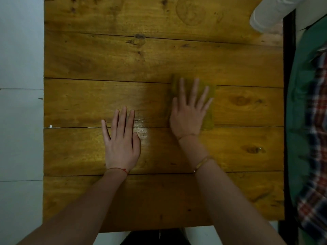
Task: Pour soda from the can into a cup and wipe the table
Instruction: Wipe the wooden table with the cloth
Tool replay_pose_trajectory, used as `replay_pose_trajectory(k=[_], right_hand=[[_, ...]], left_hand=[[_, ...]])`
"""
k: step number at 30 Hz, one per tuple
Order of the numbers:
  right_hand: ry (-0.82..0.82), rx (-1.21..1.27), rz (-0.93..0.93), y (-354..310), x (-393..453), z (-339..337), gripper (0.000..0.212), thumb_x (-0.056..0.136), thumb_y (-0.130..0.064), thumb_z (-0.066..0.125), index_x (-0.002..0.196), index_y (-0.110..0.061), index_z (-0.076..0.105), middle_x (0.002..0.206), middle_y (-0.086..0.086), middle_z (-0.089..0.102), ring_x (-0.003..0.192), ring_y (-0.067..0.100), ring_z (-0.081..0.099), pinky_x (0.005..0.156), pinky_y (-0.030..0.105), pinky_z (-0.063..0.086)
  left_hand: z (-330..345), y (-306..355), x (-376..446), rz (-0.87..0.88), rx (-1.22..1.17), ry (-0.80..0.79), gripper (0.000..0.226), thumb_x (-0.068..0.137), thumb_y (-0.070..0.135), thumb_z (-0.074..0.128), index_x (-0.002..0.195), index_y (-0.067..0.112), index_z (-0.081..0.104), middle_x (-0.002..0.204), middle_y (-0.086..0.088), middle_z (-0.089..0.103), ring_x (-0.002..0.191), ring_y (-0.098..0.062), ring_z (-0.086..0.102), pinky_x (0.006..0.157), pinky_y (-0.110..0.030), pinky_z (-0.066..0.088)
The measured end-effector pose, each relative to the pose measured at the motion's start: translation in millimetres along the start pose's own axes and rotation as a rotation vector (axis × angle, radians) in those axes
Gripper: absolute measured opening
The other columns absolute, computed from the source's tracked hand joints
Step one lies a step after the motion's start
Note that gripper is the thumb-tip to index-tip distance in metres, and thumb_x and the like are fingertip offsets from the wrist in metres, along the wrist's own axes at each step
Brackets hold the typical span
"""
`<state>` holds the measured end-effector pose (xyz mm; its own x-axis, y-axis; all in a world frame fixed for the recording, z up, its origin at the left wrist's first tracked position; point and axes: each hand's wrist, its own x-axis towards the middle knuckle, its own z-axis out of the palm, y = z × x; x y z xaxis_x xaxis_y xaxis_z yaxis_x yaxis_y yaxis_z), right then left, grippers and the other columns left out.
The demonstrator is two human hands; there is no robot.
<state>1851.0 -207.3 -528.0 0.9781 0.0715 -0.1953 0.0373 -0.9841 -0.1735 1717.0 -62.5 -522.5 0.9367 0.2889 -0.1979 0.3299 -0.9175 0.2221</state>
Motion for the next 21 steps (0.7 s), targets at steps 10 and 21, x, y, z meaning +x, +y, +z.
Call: replay_pose_trajectory(k=[10, 21], right_hand=[[-0.003, 0.015, 0.017, 48.1, -50.9, 2.9, 0.054, 0.103, -0.043, 0.022, 0.154, -0.036, 0.005, 0.164, 0.004, -0.003, 0.149, 0.038, -0.005, 0.118, 0.059, 0.004], [-0.145, 0.062, -0.242, -11.6, -145.8, 20.6, 0.055, 0.103, -0.045, 0.022, 0.153, -0.04, -0.001, 0.163, 0.001, -0.012, 0.148, 0.033, -0.017, 0.119, 0.057, -0.001]], left_hand=[[2.9, -1.5, -2.9, 0.003, -0.027, 0.017, 0.059, 0.1, 0.03, 0.022, 0.157, 0.022, 0.009, 0.166, 0.001, 0.004, 0.153, -0.016, -0.004, 0.121, -0.056, 0.0], [-4.1, -5.9, -14.8, 0.034, -0.161, 0.053, 0.054, 0.104, 0.028, 0.021, 0.157, 0.018, 0.012, 0.166, -0.002, 0.004, 0.153, -0.019, -0.003, 0.121, -0.057, -0.002]])
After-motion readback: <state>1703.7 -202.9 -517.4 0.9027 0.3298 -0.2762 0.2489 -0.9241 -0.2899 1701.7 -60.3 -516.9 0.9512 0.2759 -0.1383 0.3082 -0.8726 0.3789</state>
